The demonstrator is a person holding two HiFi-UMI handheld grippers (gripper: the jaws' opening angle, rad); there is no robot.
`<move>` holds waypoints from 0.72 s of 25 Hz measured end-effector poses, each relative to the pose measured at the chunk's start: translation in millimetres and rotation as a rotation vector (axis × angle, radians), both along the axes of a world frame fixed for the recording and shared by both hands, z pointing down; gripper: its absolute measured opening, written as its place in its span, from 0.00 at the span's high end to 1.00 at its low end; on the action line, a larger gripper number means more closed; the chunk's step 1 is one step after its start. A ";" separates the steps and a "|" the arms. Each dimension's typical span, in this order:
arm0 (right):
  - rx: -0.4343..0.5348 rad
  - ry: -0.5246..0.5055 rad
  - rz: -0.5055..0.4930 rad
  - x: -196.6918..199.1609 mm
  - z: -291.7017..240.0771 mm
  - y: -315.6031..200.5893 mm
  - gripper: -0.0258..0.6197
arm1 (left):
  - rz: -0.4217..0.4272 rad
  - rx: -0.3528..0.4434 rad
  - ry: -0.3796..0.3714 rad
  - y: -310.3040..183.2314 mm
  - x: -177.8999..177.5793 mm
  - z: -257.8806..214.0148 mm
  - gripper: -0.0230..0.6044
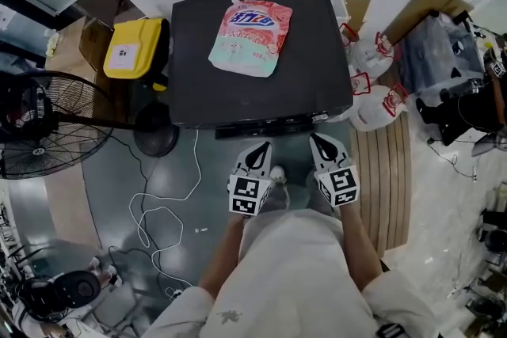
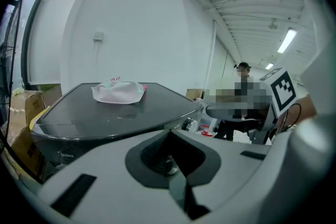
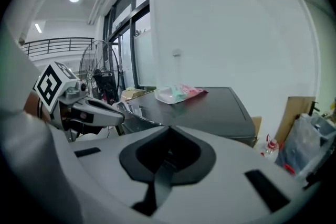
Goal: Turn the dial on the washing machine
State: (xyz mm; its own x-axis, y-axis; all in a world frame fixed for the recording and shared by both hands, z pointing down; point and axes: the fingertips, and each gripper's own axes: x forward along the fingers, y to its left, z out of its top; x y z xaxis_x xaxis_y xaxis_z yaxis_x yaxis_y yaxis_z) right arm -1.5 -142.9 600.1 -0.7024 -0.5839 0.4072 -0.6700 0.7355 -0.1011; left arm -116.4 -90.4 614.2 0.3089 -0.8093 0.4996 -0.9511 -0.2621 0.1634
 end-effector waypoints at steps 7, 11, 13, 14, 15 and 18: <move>0.001 0.007 -0.010 -7.8 -4.2 6.8 0.95 | 0.007 0.023 0.003 0.3 -4.2 -8.8 0.94; 0.016 0.014 -0.008 -10.5 -9.3 2.2 0.95 | 0.011 0.035 0.009 -0.8 -6.0 -10.9 0.94; 0.026 0.016 -0.007 -12.8 -12.0 1.7 0.95 | 0.011 0.044 0.014 -0.9 -8.3 -14.6 0.94; 0.030 0.018 -0.006 -14.2 -12.9 1.7 0.95 | 0.011 0.046 0.014 -0.5 -10.0 -15.3 0.94; 0.033 0.020 -0.006 -15.4 -13.6 1.6 0.95 | 0.011 0.049 0.015 -0.2 -11.6 -15.4 0.94; 0.035 0.022 -0.004 -17.6 -15.3 1.0 0.95 | 0.012 0.052 0.014 -0.3 -15.1 -15.9 0.94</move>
State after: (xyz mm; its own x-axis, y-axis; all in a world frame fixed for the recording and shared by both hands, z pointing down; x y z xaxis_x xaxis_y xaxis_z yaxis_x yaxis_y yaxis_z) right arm -19.1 -141.9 584.8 -0.6961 -0.5951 0.4016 -0.6685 0.7412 -0.0605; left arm -131.5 -90.7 598.3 0.3253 -0.8303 0.4525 -0.9456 -0.2816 0.1631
